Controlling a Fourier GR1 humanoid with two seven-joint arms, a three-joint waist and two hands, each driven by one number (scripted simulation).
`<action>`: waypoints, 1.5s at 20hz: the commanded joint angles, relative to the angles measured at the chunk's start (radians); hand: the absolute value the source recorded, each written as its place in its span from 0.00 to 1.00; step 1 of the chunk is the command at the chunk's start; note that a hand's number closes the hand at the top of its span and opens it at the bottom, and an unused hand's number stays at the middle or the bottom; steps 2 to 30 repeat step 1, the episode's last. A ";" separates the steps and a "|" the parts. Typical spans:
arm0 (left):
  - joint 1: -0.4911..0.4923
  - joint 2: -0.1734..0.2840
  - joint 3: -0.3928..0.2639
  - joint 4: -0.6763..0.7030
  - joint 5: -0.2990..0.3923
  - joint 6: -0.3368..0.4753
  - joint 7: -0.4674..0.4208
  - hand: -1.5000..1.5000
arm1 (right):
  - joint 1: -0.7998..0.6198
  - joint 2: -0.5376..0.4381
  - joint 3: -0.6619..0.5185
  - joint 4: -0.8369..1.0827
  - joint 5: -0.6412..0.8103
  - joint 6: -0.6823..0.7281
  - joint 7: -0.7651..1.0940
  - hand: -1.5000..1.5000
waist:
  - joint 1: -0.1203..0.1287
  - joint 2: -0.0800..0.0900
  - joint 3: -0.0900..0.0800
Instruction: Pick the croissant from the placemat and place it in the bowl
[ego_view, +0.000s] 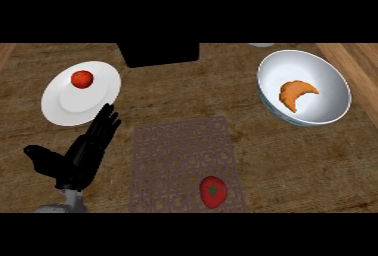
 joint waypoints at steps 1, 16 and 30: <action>0.005 0.005 0.008 -0.019 0.010 -0.001 0.010 0.50 | 0.283 0.022 0.085 -0.038 -0.017 0.102 -0.125 1.00 | -0.009 -0.003 0.002; 0.005 0.005 0.008 -0.019 0.010 -0.001 0.010 0.50 | 0.283 0.022 0.085 -0.038 -0.017 0.102 -0.125 1.00 | -0.009 -0.003 0.002; 0.005 0.005 0.008 -0.019 0.010 -0.001 0.010 0.50 | 0.283 0.022 0.085 -0.038 -0.017 0.102 -0.125 1.00 | -0.009 -0.003 0.002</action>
